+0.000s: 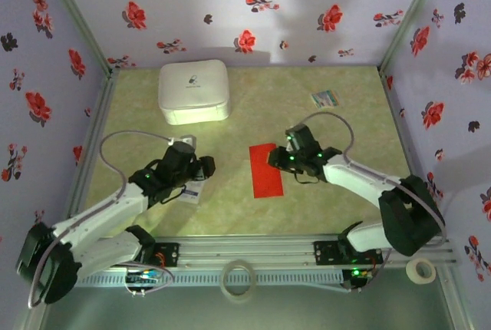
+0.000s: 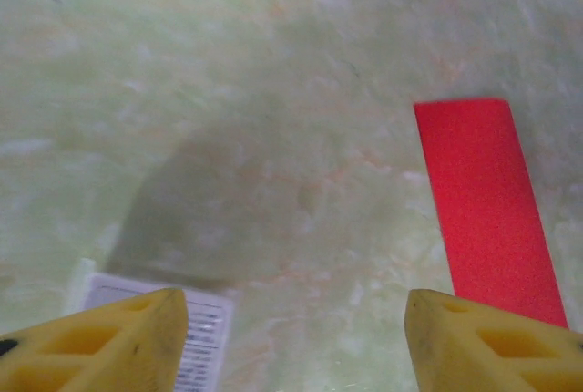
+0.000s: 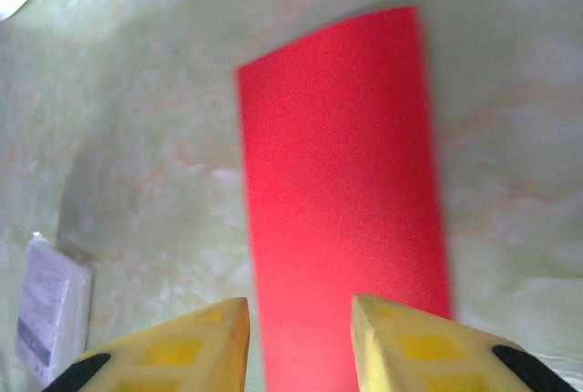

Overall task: Fold a paper plane with a square sheet of paper (pick it up from the middle)
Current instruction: Turn over the paper at the center of the table, then third fold the triangle at the center of the table.

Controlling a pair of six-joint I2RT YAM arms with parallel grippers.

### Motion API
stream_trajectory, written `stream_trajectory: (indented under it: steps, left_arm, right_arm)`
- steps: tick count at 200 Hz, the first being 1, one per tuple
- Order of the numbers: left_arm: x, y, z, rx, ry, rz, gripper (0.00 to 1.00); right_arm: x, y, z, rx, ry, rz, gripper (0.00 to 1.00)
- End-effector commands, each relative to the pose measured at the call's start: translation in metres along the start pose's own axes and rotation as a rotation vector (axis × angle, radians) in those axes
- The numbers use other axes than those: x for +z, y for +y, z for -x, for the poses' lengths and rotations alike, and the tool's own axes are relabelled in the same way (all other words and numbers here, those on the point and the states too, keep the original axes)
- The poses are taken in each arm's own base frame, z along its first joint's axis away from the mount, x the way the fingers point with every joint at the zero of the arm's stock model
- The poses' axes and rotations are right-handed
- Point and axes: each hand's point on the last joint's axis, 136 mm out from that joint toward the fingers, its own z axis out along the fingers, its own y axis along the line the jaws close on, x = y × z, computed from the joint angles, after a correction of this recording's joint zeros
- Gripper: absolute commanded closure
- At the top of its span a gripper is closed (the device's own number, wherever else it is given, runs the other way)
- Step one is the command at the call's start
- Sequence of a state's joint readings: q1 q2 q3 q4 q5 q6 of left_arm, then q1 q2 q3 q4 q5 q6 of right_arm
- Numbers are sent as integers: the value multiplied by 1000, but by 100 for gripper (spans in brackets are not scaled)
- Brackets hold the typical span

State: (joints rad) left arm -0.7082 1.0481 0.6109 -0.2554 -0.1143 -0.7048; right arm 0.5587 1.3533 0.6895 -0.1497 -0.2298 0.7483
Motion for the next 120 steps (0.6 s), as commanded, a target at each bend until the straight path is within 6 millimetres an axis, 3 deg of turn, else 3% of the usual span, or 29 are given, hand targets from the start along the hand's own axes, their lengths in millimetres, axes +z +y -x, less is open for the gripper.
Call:
stream_trajectory:
  steps: [1,26,55,76,120]
  left_arm:
    - [15,-34,1,-24,73,-129,46]
    - [36,-52,-10,-37,162,-171,55]
    - [55,-65,-23,-46,240,-176,62]
    - [66,-77,-30,-48,278,-192,64]
    - [81,-92,-41,-74,331,-228,62]
  right_arm:
    - [-2,-4,-5,130,29,135,75]
    - [2,-15,-10,174,57,168,86]
    - [16,-11,-17,191,121,211,95]
    - [25,-11,-18,206,140,222,96]
    - [43,-30,-32,235,198,154,96]
